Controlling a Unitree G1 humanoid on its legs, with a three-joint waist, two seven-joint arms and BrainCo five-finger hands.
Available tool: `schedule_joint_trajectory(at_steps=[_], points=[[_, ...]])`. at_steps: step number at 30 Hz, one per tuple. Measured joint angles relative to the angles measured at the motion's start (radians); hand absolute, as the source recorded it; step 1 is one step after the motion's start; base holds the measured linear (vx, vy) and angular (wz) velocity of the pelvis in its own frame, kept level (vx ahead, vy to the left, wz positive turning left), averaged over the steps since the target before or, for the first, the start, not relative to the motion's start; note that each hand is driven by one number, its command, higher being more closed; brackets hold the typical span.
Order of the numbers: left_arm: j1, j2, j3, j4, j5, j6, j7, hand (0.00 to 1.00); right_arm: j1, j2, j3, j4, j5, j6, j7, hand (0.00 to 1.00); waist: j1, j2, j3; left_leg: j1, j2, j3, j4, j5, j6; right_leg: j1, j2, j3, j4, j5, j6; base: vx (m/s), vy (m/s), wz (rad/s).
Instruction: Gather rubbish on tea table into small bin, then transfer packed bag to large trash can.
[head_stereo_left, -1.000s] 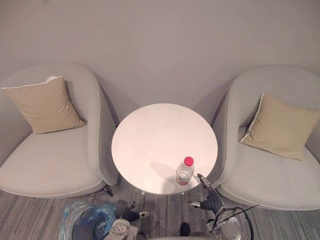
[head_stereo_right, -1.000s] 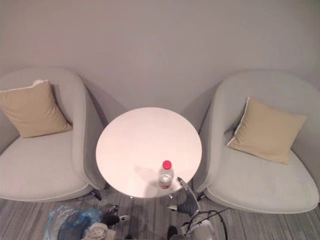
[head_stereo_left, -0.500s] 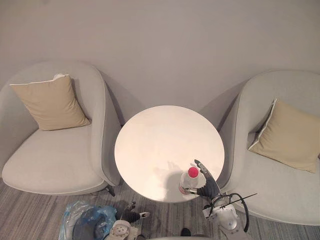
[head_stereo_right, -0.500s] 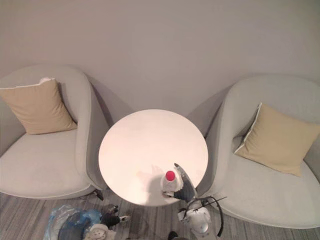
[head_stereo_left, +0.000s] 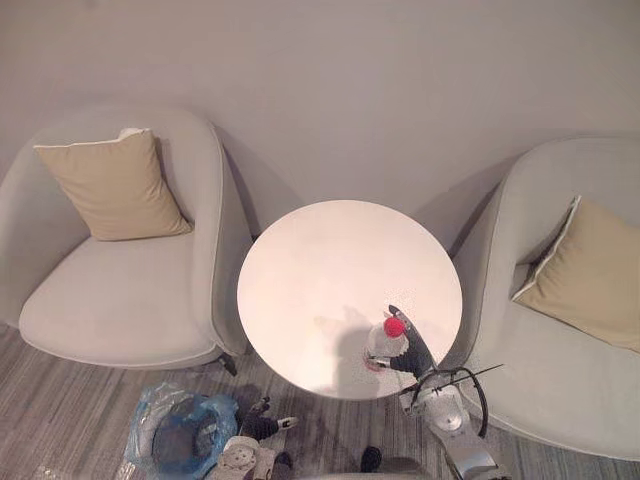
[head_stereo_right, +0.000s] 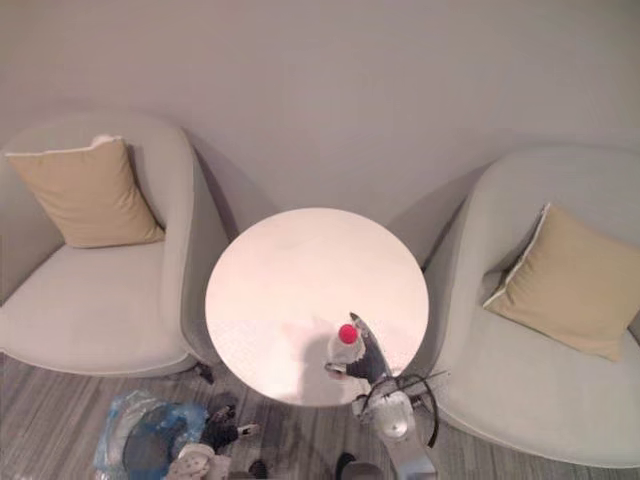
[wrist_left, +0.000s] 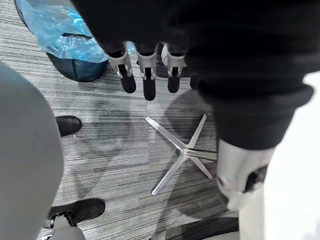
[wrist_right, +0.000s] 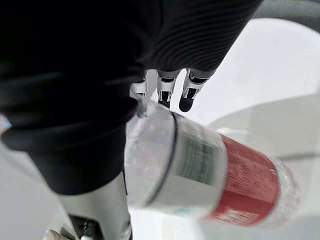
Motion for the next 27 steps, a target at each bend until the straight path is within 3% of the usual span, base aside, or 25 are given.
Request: schedule_joint_trajectory(at_steps=[15, 27], points=[[-0.007, 0.001, 0.002, -0.031, -0.011, -0.002, 0.0, 0.0, -0.056, 0.012, -0.016, 0.05, 0.008, 0.025, 0.001, 1.0, 0.006, -0.008, 0.039, -0.031, -0.012, 0.0, 0.027, 0.001, 0.003, -0.045, -0.024, 0.003, 0.062, -0.023, 0.002, -0.03, -0.006, 0.01], [-0.025, -0.001, -0.003, 0.006, 0.011, 0.001, 0.0, 0.0, -0.007, 0.027, 0.02, -0.157, -0.019, 0.007, 0.006, 1.0, -0.004, -0.022, 0.03, -0.014, -0.014, 0.048, 0.012, -0.001, 0.005, -0.061, -0.018, 0.058, 0.087, -0.024, 0.006, 0.03, 0.005, -0.1]])
